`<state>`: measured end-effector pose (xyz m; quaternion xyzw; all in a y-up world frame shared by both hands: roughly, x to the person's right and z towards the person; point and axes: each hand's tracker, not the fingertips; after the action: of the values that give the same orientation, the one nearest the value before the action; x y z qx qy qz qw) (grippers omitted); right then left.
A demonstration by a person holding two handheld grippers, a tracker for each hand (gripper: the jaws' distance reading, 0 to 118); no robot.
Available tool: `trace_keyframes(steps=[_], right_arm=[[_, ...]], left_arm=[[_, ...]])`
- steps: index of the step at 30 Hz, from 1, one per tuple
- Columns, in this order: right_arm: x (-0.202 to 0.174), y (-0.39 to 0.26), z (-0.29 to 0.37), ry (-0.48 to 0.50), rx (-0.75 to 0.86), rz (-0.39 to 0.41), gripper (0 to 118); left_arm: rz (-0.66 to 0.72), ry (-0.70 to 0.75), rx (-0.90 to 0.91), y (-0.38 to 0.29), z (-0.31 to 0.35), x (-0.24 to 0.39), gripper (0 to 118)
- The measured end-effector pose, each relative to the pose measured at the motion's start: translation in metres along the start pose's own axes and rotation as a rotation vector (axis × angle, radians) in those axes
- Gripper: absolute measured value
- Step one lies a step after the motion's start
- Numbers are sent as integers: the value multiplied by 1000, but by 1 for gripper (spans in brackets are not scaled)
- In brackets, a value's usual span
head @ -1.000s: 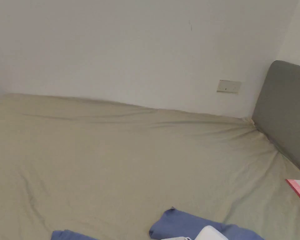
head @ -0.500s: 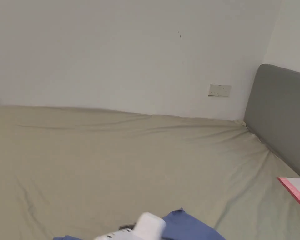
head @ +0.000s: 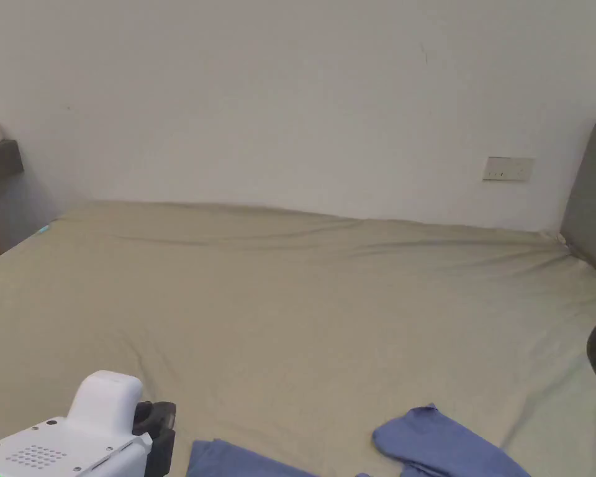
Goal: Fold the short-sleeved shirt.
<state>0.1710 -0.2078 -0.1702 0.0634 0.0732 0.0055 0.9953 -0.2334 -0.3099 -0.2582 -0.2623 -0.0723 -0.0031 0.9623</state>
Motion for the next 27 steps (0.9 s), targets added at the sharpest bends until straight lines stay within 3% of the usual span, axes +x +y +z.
trace_keyframes(steps=[7,16,18,19,20,21,22,25,27], right_arm=[[10,-9,-5,-11,-37,20,18],[42,-25,-11,-107,-106,65,18],[47,-31,-15,-118,-122,61,18],[48,-34,-17,-122,-129,60,18],[48,-36,-19,-125,-139,60,18],[49,-39,-22,-128,-147,63,18],[49,-42,-23,-129,-155,67,18],[49,-50,-29,-129,-179,76,18],[50,-54,-32,-126,-194,72,18]], left_arm=[[39,-50,-78,-3,-75,5,0],[121,-52,-276,6,-201,-19,0],[148,-48,-316,8,-227,-26,18],[151,-61,-356,7,-236,-29,35],[148,-65,-395,3,-248,-31,75],[129,-63,-447,-3,-260,-31,105],[110,-64,-471,-7,-266,-31,115],[41,12,-535,-22,-288,-35,111],[79,42,-592,-33,-303,-46,111]])
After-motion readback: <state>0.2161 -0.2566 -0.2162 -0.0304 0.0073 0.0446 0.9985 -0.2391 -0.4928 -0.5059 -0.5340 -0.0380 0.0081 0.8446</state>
